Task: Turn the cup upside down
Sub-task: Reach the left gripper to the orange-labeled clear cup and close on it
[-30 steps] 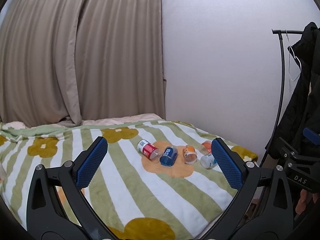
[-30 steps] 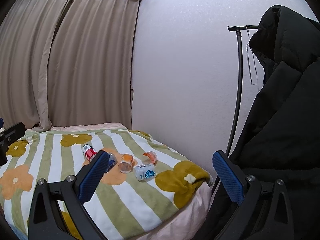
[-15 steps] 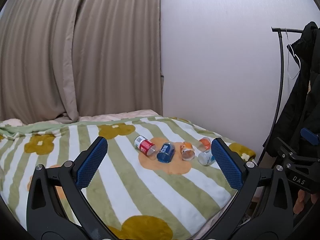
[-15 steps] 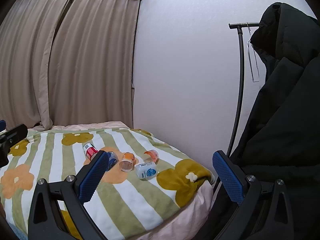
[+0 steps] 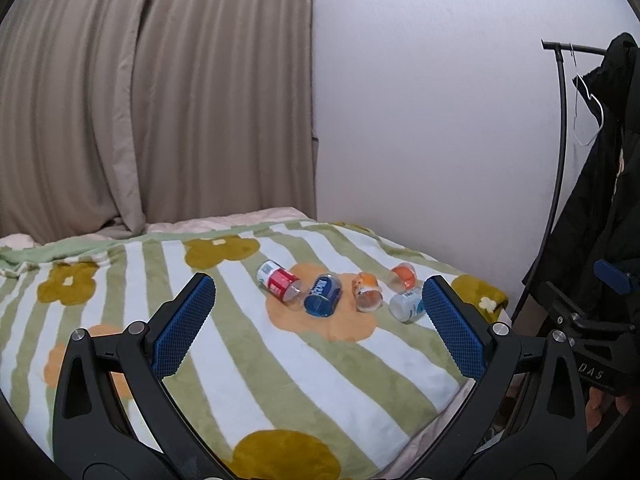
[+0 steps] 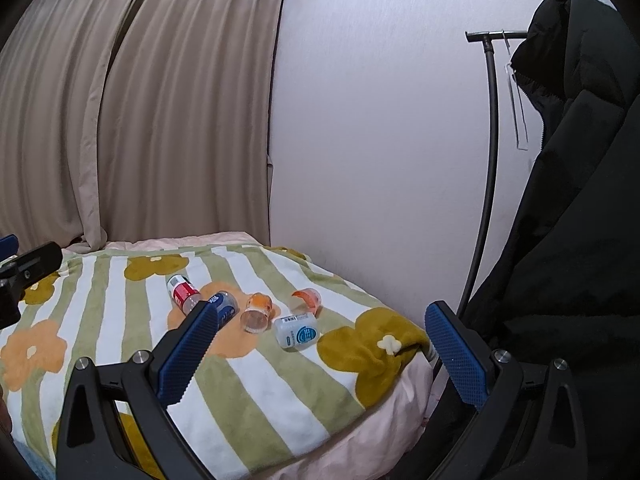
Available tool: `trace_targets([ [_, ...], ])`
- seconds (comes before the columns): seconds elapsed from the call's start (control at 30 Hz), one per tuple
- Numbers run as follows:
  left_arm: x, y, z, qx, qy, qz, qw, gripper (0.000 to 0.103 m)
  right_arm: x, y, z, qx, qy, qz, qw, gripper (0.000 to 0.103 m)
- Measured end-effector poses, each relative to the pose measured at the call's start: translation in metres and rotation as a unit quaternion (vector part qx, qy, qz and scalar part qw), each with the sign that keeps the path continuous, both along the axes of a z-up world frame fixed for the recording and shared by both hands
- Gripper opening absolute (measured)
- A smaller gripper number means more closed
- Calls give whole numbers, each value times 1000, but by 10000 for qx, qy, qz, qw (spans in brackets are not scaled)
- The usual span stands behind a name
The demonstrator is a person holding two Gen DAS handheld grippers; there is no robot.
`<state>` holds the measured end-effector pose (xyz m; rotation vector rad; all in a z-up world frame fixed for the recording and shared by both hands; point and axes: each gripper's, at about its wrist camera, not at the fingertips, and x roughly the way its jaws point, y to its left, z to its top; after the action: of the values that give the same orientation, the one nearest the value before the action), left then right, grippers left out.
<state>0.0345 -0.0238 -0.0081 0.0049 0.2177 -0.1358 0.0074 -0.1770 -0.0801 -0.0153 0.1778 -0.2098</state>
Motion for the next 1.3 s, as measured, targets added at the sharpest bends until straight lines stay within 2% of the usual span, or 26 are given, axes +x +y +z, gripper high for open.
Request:
trace_targets([
  [0.13,23,-8,0,26,102,-269,9996,103,9,-3,-8,6,94,7,10000,103],
  [0.23,56,-20,3,182,267,-461,9984,103,18,-6,-15,14,170,38,9998,103],
  [0.3,88,-29,4,321,411,-637,9966,103,25,-8,-20,29,231,65,9997,103],
  [0.4,148,-50,3,549,885,-1017,9894,103,32,-9,-25,41,278,108,9995,103],
  [0.5,214,-78,-5,771,1514,-1292,9770,103,40,-11,-33,53,343,167,9993,103],
  [0.57,261,-101,-19,972,2058,-1396,9637,103,46,-12,-39,83,401,200,9990,103],
  [0.67,322,-127,-46,1063,2819,-1424,9428,99,59,-13,-51,153,500,267,9983,103],
  [0.8,380,-146,-87,1096,3548,-1222,9204,90,84,-16,-71,374,688,508,9956,103],
  [1.03,430,-162,-149,1297,4118,-1001,8964,79,146,-18,-103,556,1284,919,9859,103],
  [1.1,436,-162,-160,1324,4208,-941,8925,78,153,-19,-113,703,1376,1080,9821,103],
  [1.23,445,-159,-173,1182,4381,-975,8858,64,160,-11,-124,645,1433,1358,9782,103],
  [1.3,445,-158,-177,1192,4436,-992,8827,61,163,-8,-127,651,1483,1400,9768,103],
])
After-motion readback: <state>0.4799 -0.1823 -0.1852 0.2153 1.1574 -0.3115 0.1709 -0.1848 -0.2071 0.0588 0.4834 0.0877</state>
